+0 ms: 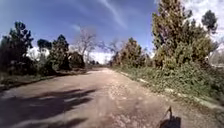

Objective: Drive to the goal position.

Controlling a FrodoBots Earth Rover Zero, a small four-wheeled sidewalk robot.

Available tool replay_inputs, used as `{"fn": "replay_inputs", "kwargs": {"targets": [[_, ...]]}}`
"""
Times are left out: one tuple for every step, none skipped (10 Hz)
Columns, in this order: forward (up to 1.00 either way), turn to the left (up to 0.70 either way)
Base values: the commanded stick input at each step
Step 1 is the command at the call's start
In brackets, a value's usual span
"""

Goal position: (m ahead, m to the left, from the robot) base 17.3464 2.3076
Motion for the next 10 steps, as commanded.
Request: {"fn": "replay_inputs", "kwargs": {"targets": [[1.00,0.00],[1.00,0.00],[1.00,0.00],[1.00,0.00],[1.00,0.00],[1.00,0.00],[1.00,0.00],[1.00,0.00],[1.00,0.00],[1.00,0.00]]}}
